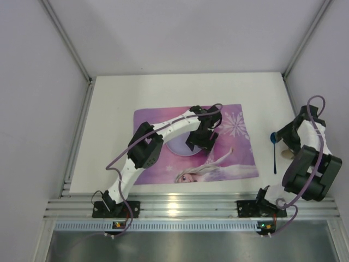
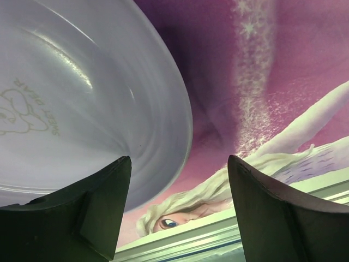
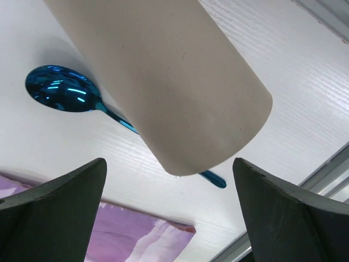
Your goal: Set the dinner table for one person
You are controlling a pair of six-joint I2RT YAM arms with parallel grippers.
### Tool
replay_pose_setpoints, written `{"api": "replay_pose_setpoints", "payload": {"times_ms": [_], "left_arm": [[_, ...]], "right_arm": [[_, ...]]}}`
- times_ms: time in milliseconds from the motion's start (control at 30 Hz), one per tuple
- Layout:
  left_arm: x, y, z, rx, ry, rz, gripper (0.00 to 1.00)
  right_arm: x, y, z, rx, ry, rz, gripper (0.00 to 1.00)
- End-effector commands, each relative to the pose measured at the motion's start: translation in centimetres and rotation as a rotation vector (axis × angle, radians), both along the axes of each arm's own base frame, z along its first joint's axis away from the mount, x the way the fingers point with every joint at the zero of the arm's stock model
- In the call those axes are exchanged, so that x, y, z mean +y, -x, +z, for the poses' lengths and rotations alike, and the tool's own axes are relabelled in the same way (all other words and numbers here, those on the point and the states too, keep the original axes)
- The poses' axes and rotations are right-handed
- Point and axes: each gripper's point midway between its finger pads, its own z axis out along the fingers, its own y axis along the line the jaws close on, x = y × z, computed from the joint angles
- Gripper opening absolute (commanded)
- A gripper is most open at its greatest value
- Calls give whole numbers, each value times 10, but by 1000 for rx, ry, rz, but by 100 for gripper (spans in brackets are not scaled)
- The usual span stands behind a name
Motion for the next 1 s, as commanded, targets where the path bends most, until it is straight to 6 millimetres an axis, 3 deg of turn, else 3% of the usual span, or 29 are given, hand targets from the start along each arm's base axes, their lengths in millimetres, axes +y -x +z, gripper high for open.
{"api": "replay_pose_setpoints", "payload": {"times_ms": [0, 133, 333, 500, 667, 700, 800, 833, 867, 967], "left_arm": [[11, 4, 10, -6, -39, -17, 77], [24, 13, 6, 1, -70, -25, 76], [31, 27, 2, 5, -90, -47, 76], [29, 39, 1, 3, -100, -80, 76], [34, 52, 2, -1, -121, -105, 76], [34, 55, 4, -8, -120, -114, 76], [39, 62, 4, -1, -129, -116, 76], [46, 61, 1, -16, -153, -109, 76], [48, 63, 0, -13, -160, -103, 76], [50, 67, 1, -9, -157, -88, 76]], "right_arm": [[-9, -20, 20, -186, 64, -49, 100], [-10, -24, 33, -302, 108, -72, 100], [-16, -27, 29, -386, 171, -72, 99], [-23, -25, 25, -420, 230, -94, 91], [-29, -24, 26, -456, 278, -105, 58], [-32, -25, 30, -469, 299, -112, 46], [-37, -27, 36, -478, 328, -102, 26], [-38, -27, 36, -472, 335, -100, 12], [-39, -28, 38, -469, 340, -91, 4], [-41, -27, 46, -466, 360, -75, 0]]}}
